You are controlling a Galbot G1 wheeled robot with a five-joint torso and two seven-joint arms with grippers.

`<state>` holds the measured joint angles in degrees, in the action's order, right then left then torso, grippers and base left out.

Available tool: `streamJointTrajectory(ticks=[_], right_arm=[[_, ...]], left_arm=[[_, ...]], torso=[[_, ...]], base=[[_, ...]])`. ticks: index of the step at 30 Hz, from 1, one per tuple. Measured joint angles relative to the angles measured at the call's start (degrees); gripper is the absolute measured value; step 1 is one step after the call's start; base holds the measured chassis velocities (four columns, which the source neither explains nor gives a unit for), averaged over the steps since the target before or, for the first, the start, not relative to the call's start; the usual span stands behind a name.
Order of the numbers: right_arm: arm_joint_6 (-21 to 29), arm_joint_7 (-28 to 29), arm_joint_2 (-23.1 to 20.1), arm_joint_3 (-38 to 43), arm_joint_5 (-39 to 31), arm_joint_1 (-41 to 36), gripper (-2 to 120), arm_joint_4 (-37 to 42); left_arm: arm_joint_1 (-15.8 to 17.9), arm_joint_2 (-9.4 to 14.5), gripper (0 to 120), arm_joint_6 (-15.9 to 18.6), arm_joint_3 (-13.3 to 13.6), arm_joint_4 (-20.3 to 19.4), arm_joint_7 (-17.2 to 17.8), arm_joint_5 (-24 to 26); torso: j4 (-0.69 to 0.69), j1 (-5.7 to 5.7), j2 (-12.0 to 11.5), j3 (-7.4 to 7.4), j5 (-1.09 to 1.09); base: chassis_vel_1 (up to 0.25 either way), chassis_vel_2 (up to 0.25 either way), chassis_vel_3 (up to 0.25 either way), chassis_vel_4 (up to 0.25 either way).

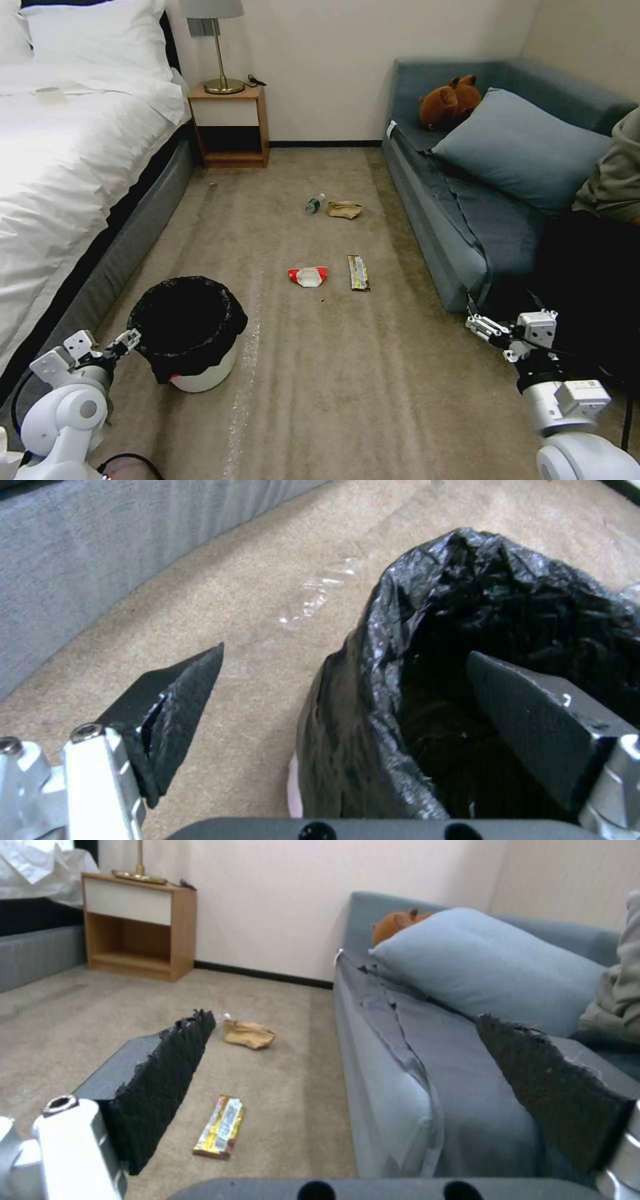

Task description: Pick up the trash bin, then pick up the garbage on the floor and place it into the trash bin.

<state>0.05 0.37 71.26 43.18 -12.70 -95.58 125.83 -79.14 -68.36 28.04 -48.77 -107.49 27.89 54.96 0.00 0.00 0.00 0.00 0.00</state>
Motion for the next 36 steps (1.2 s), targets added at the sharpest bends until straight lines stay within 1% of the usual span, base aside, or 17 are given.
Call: streamJointTrajectory(ticks=[6,9,10,11,12,15,20,23,25,28,31,32,33,34,35,36], right_arm=[[-0.03,-0.01,-0.16,-0.21,0.43,0.29,100,0.24],[-0.13,-0.23,-0.29,-0.38,0.48,0.31,100,0.48],[-0.13,-0.23,-0.29,-0.38,0.48,0.31,100,0.48],[-0.4,-0.53,-0.35,-0.52,0.58,0.29,100,0.52],[-0.4,-0.53,-0.35,-0.52,0.58,0.29,100,0.52],[-1.28,-1.3,-0.53,-0.98,0.8,0.27,100,0.58],[-1.73,-1.49,-0.67,-1.04,0.84,0.37,100,0.43],[-2.8,-2.25,-0.74,-0.9,1.52,0.51,100,0.34],[-3.12,-2.64,-0.75,-0.92,1.66,0.63,100,0.41],[-3.62,-2.77,-0.75,-1.05,1.67,0.7,100,0.39],[-4.8,-3.08,-0.73,-1.42,1.79,0.77,100,0.19],[-4.8,-3.08,-0.73,-1.42,1.79,0.77,100,0.19],[-5.21,-3.17,-0.71,-1.54,1.9,0.8,100,0.12],[-5.94,-3.42,-0.68,-1.64,2.09,0.86,100,-0.11],[-5.94,-3.42,-0.68,-1.64,2.09,0.86,100,-0.11],[-6.39,-3.63,-0.65,-1.67,2.2,0.91,100,-0.31]], left_arm=[[1.99,-0.29,98,0.4,0.33,1.63,0.05,-0.05],[4.11,0.09,98,0.73,0.69,4.16,0.04,0.41],[4.11,0.09,98,0.73,0.69,4.16,0.04,0.41],[4.69,0.16,98,0.74,0.69,4.99,0.04,0.65],[4.69,0.16,98,0.74,0.69,4.99,0.04,0.65],[5.54,0.09,97,0.79,0.68,6.6,-0.06,0.95],[5.81,-0.05,97,0.83,0.77,7.14,-0.35,0.99],[6.07,-0.16,94,0.84,1.22,7.86,-1.11,0.98],[6.55,-0.25,88,0.84,1.55,8.97,-1.81,0.66],[6.93,-0.25,86,0.79,1.71,9.81,-2.39,0.36],[7.65,-0.15,74,0.54,1.97,11.61,-3.65,-0.59],[7.65,-0.15,74,0.54,1.97,11.61,-3.65,-0.59],[7.77,-0.12,71,0.29,2.0,12.01,-3.97,-0.83],[7.85,-0.12,64,-0.23,2.02,12.45,-4.31,-1.24],[7.85,-0.12,64,-0.23,2.02,12.45,-4.31,-1.24],[7.86,-0.12,59,-0.46,2.04,12.67,-4.54,-1.48]], torso=[[0.0,0.0,0.0,0.0,0.0],[0.0,0.0,0.0,0.0,0.0],[0.0,0.0,0.0,0.0,0.0],[0.0,0.0,0.0,0.0,0.0],[0.0,0.0,0.0,0.0,0.0],[0.0,0.0,0.0,0.0,0.0],[0.01,0.0,0.0,0.0,0.0],[0.0,0.0,0.0,0.0,0.0],[0.01,0.0,0.0,0.0,0.0],[0.0,0.0,0.0,0.0,0.0],[0.0,0.0,0.0,0.0,0.0],[0.0,0.0,0.0,0.0,0.0],[0.0,0.0,0.0,0.0,0.0],[0.0,0.0,0.0,0.0,0.0],[0.0,0.0,0.0,0.0,0.0],[0.0,0.0,0.0,0.0,0.0]], base=[[0.0,0.0,0.0,0.0],[0.0,0.0,0.0,0.0],[0.0,0.0,0.0,0.0],[0.0,0.0,0.0,0.0],[0.0,0.0,0.0,0.0],[0.0,0.0,0.0,0.0],[0.0,0.0,0.0,0.0],[0.0,0.0,0.0,0.0],[0.0,0.0,0.0,0.0],[0.0,0.0,0.0,0.0],[0.0,0.0,0.0,0.0],[0.0,0.0,0.0,0.0],[0.0,0.0,0.0,0.0],[0.0,0.0,0.0,0.0],[0.0,0.0,0.0,0.0],[0.0,0.0,0.0,0.0]])
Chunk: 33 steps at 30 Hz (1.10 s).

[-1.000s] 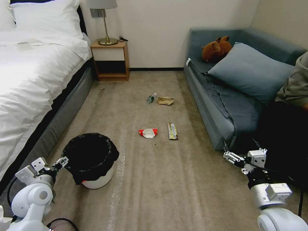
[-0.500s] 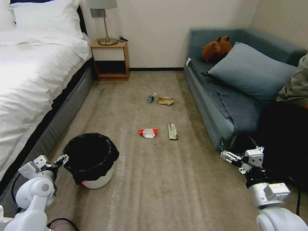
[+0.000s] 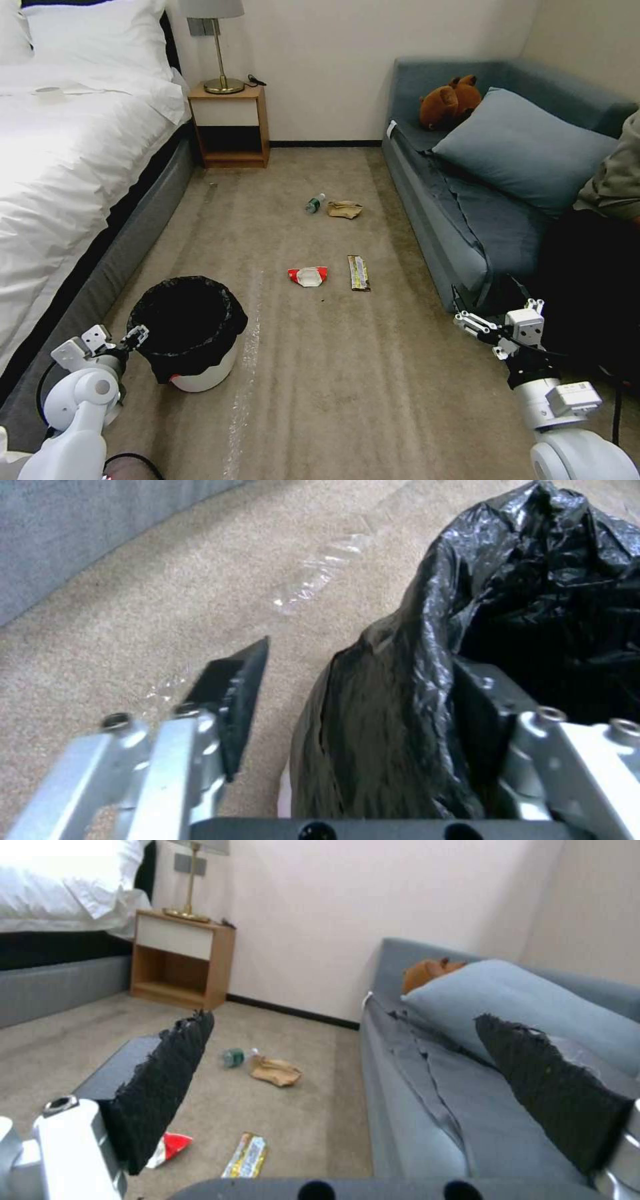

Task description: Pick up the trash bin, then pick up the garbage on the floor and place it into the trash bin.

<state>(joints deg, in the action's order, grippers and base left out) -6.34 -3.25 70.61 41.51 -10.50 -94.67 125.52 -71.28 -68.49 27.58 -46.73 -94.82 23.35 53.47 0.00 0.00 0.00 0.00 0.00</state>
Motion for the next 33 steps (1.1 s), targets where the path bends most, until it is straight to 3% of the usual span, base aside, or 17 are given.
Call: streamJointTrajectory(ticks=[5,6,10,11,15,29,32,33], right_arm=[[-1.17,-0.24,0.02,-0.15,0.17,0.03,100,-0.71],[-1.45,-0.32,0.02,-0.15,0.19,0.09,100,-0.88],[-1.86,-0.84,0.02,-0.04,0.2,0.14,100,-0.92],[-2.15,-1.24,0.01,0.07,0.33,0.18,100,-0.94],[-2.47,-1.59,0.0,0.27,0.39,0.21,100,-0.97],[-3.09,-1.82,0.17,0.39,0.36,0.13,100,-1.18],[-3.26,-1.68,0.29,0.38,0.38,0.0,100,-1.28],[-3.28,-1.13,0.42,0.18,0.75,0.04,100,-1.3]], left_arm=[[-0.24,-0.03,44,-0.23,0.11,0.28,-0.3,-0.31],[-0.38,-0.07,36,-0.33,0.12,0.31,-0.35,-0.33],[-0.56,-0.19,23,-0.76,0.17,0.52,-0.39,-0.38],[-0.67,-0.29,15,-1.19,0.18,0.61,-0.44,-0.46],[-1.11,-0.38,5,-1.5,0.19,0.54,-0.83,-0.52],[-2.36,-0.32,4,-3.18,0.17,0.36,-1.49,-0.66],[-3.86,-0.11,4,-3.88,-0.05,-1.03,-1.76,-1.19],[-5.44,0.13,4,-4.0,-0.45,-3.44,-1.81,-1.15]], torso=[[0.0,0.0,0.0,0.0,0.0],[0.0,0.0,0.0,0.0,0.0],[0.0,0.0,0.0,0.0,0.01],[0.0,0.0,0.0,0.01,0.02],[0.0,0.0,0.0,0.0,0.02],[0.0,0.0,0.01,0.01,0.01],[-0.01,0.0,0.0,0.0,-0.05],[-0.01,0.0,0.0,0.0,-0.05]], base=[[0.0,0.0,0.0,0.0],[0.0,0.0,0.0,0.0],[0.0,0.0,0.0,0.0],[0.0,0.0,0.0,0.0],[0.0,0.0,0.0,0.0],[0.0,0.0,0.0,0.0],[0.0,0.0,0.0,0.0],[0.0,0.0,0.0,0.0]])
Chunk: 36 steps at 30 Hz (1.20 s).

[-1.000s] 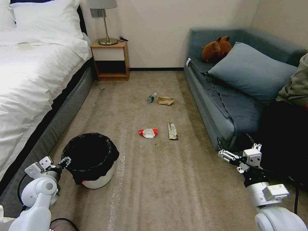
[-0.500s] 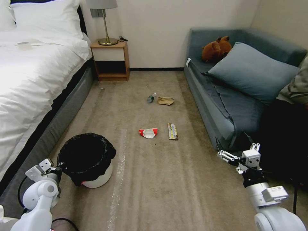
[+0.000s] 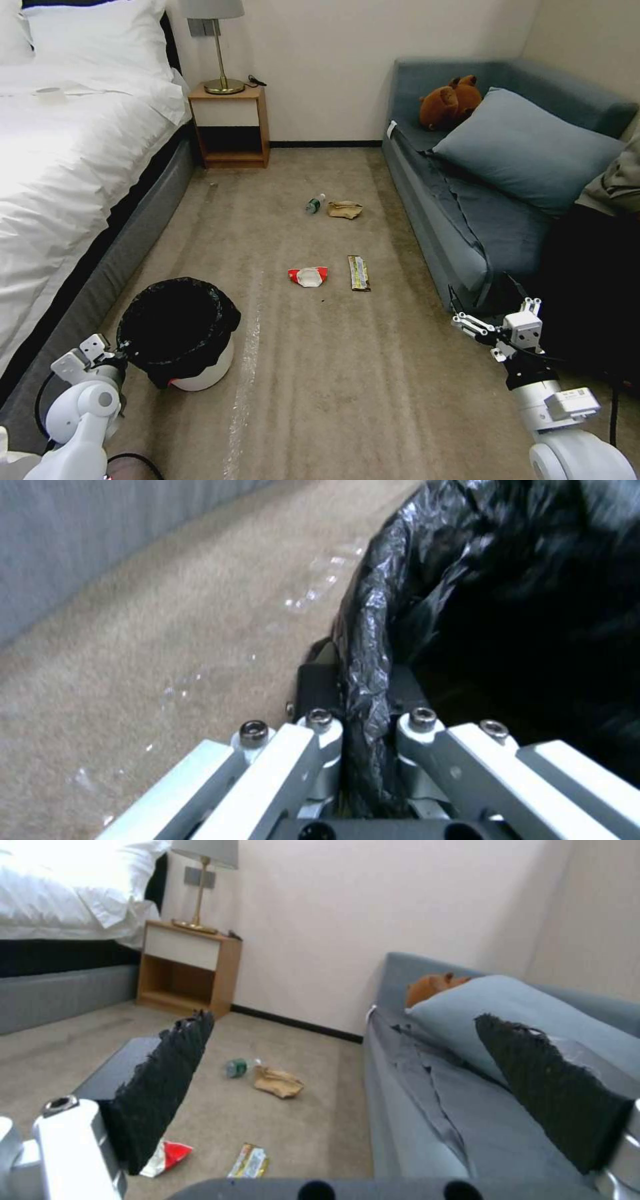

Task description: Pick up the trash bin, then pick up the garbage on the floor and place it into the trash bin.

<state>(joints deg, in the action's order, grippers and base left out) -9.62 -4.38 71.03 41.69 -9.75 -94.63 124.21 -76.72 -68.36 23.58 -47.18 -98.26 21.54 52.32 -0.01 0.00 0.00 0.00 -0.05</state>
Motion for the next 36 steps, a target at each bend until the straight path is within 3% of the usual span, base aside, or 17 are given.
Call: streamJointTrajectory(ticks=[1,4,5,7,12,20,26,36], right_arm=[[0.0,0.0,0.0,0.0,0.0,0.0,100,0.0],[1.51,2.63,0.17,-1.1,0.88,0.53,100,0.11],[1.51,2.63,0.17,-1.1,0.88,0.53,100,0.11],[3.17,4.6,0.32,-2.3,0.42,1.41,100,0.26],[4.55,6.04,0.52,-4.16,-2.22,2.1,100,0.33],[1.14,6.6,0.46,-6.41,-5.39,3.14,100,-0.29],[-1.33,5.95,0.56,-6.4,-4.26,3.41,100,-1.24],[-4.91,5.88,1.5,-6.53,-4.48,3.04,100,-2.98]], left_arm=[[0.0,0.0,4,0.0,0.0,0.0,0.0,0.0],[-2.84,0.46,4,-0.3,-0.61,-5.25,-0.17,-0.27],[-2.84,0.46,4,-0.3,-0.61,-5.25,-0.17,-0.27],[-4.77,0.72,4,-0.7,-1.55,-10.04,-0.36,-1.54],[-7.21,0.66,4,-0.86,-2.49,-15.64,0.02,-3.43],[-10.76,-2.11,4,-0.77,-3.01,-26.41,2.03,-5.79],[-12.25,-4.18,4,-0.7,-3.22,-31.02,2.07,-7.3],[-13.07,-6.18,4,-0.23,-2.89,-32.78,2.08,-8.19]], torso=[[0.0,0.0,0.0,0.0,0.0],[0.02,0.0,0.0,0.0,0.04],[0.02,0.0,0.0,0.0,0.04],[0.01,0.0,0.0,0.0,0.05],[0.01,0.0,0.0,0.0,0.05],[0.01,0.0,0.0,0.0,0.06],[0.01,0.0,0.0,0.0,0.06],[0.01,0.0,0.0,0.0,0.05]], base=[[0.0,0.0,0.0,0.0],[0.0,0.0,0.0,0.0],[0.0,0.0,0.0,0.0],[0.0,0.0,0.0,0.0],[0.0,0.0,0.0,0.0],[0.0,0.0,0.0,0.0],[0.0,0.0,0.0,0.0],[0.0,0.0,0.0,0.0]])
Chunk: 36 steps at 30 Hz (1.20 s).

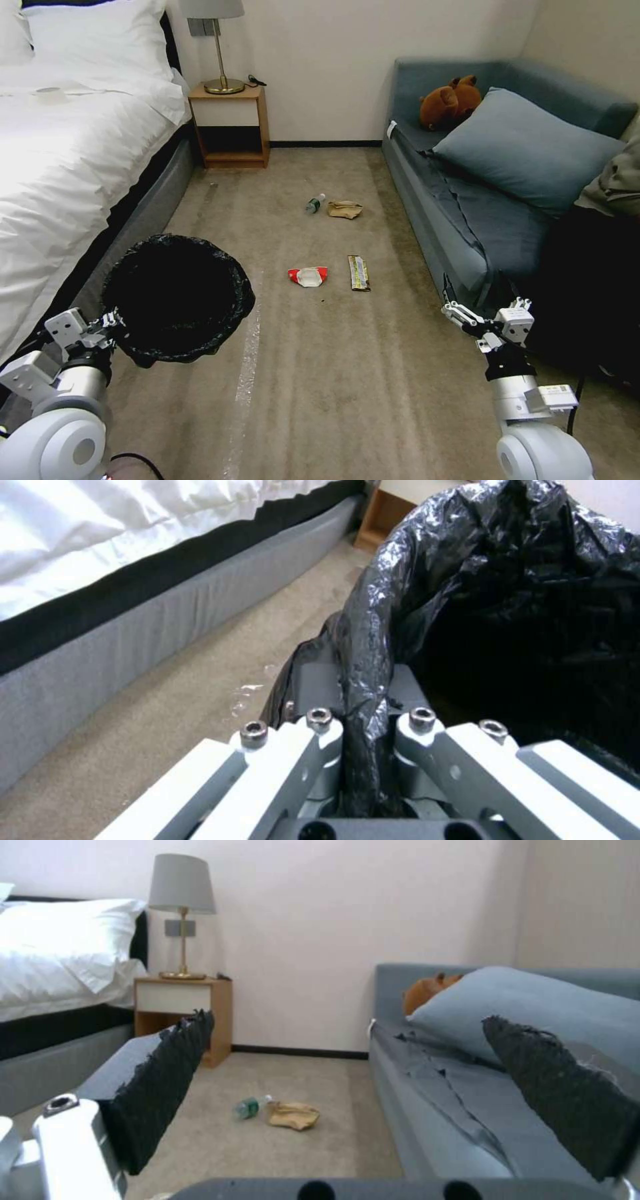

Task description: Pick up the trash bin, then pick up the garbage on the floor and place it into the trash bin.

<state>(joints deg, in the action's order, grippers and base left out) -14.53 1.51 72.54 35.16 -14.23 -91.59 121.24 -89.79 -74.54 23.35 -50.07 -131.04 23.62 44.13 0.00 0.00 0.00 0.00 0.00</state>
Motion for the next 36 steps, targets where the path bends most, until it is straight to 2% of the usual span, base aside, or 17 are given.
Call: streamJointTrajectory(ticks=[9,26,36], right_arm=[[-0.56,-1.11,0.3,0.07,-0.87,0.03,100,-0.46],[-0.39,-2.25,0.35,0.27,-1.92,-0.27,98,-0.62],[-0.35,-2.37,0.48,0.01,-2.03,-0.38,98,-0.69]], left_arm=[[0.02,-0.67,4,-0.14,0.78,0.16,0.02,-1.03],[-0.61,-0.41,4,-0.7,0.67,0.2,-0.1,-0.21],[-0.69,-1.02,4,-0.7,1.27,-0.31,-0.11,0.01]], torso=[[0.0,0.0,0.0,0.0,0.0],[0.0,0.0,0.0,0.0,0.0],[0.0,0.0,0.0,0.0,0.0]], base=[[0.0,0.0,0.0,0.0],[0.0,0.0,0.0,0.0],[0.0,0.0,0.0,0.0]])
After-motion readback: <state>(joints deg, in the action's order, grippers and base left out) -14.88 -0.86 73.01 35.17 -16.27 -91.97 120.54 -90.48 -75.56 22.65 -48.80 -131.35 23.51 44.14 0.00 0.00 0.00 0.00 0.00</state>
